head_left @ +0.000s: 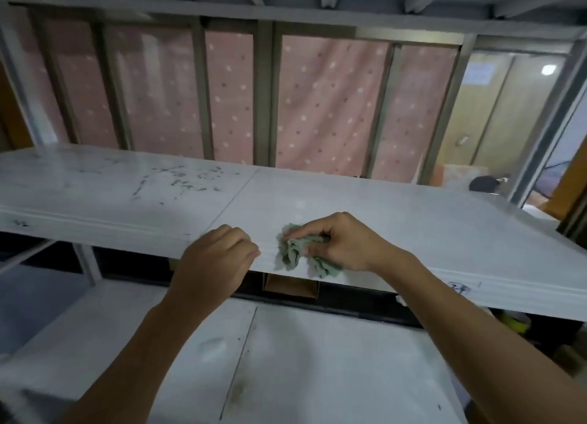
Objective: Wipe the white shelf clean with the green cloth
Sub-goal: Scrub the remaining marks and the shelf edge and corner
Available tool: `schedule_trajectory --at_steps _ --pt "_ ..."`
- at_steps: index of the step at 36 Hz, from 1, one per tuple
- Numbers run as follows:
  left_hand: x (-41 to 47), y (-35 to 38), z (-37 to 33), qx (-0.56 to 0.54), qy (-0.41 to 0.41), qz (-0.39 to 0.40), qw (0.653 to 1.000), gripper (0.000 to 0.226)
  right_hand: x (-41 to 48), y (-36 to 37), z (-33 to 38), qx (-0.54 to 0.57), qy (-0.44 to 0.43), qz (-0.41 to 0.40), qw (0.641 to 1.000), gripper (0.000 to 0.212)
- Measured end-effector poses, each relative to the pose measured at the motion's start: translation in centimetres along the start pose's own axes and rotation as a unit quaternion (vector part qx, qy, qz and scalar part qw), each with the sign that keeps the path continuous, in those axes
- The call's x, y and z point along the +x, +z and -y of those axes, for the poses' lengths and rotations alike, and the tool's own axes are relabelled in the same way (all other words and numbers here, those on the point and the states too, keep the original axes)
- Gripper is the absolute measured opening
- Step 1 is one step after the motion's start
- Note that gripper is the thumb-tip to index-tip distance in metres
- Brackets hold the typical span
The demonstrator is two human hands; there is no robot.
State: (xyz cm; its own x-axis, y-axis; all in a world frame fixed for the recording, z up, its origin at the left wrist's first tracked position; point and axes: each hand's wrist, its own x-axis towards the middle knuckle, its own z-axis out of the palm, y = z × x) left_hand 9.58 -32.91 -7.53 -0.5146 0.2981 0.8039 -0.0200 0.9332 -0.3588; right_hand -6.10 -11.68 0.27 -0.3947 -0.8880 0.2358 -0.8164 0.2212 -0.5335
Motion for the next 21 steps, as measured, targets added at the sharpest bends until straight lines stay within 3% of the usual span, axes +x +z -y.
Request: schedule_trajectory --at_steps 5,10,21 --pt "-2.7 -1.9 4.5 -0.013 0.009 -0.012 1.000 0.038 3.6 3.3 3.5 -0.011 0.000 -0.008 1.000 0.030" --pt "-4.7 -3.4 7.5 -0.093 -0.057 -0.041 0.993 0.026 6.4 6.9 6.8 -0.031 -0.013 -0.037 0.999 0.029" --pt "-8.8 -4.2 12.9 -0.101 -0.057 -0.062 0.991 0.020 12.3 12.7 12.3 -0.076 -0.028 -0.054 0.995 0.030"
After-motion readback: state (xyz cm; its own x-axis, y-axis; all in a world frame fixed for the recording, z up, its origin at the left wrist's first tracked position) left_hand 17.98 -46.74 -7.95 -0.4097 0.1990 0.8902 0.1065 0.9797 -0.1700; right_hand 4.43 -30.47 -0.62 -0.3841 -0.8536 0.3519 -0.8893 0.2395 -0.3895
